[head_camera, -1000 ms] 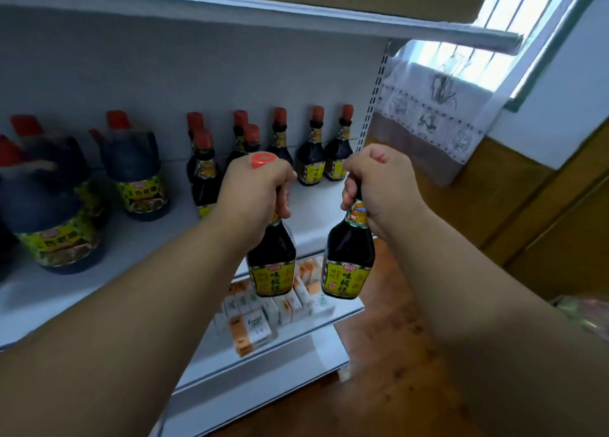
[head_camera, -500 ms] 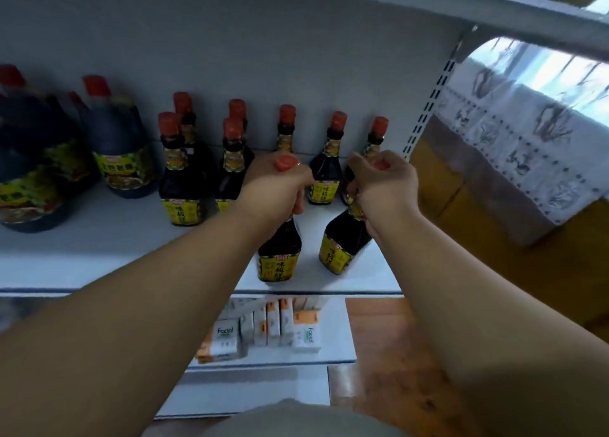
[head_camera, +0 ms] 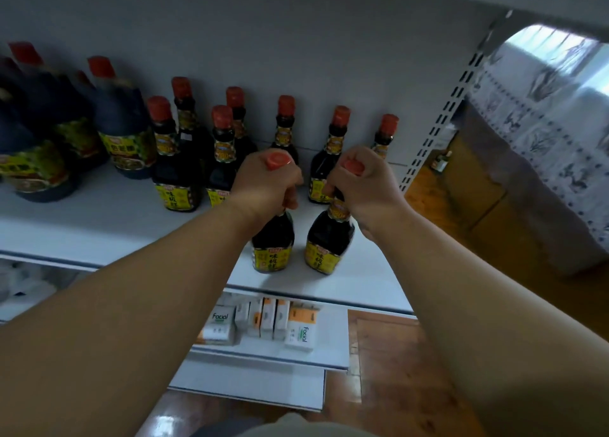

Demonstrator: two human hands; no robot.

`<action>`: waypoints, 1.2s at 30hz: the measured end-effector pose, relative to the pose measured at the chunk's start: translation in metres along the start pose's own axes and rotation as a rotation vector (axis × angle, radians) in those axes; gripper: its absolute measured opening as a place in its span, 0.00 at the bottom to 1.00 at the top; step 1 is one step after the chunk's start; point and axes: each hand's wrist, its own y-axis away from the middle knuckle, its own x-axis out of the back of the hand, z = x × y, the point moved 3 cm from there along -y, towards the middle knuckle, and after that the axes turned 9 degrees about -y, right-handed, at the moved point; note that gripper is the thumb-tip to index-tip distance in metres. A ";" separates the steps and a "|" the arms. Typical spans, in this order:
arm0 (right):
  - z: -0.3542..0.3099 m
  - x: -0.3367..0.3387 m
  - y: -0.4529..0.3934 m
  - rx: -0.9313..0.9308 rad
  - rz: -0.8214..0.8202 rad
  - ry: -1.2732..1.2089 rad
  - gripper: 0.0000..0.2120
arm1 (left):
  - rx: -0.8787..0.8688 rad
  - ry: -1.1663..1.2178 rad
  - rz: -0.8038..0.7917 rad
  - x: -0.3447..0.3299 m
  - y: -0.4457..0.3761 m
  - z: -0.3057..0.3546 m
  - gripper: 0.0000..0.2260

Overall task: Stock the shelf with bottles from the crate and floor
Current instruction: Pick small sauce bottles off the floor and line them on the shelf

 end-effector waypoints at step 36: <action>0.096 -0.016 0.003 -0.086 0.071 0.250 0.31 | 0.009 -0.520 0.217 -0.020 0.005 -0.102 0.38</action>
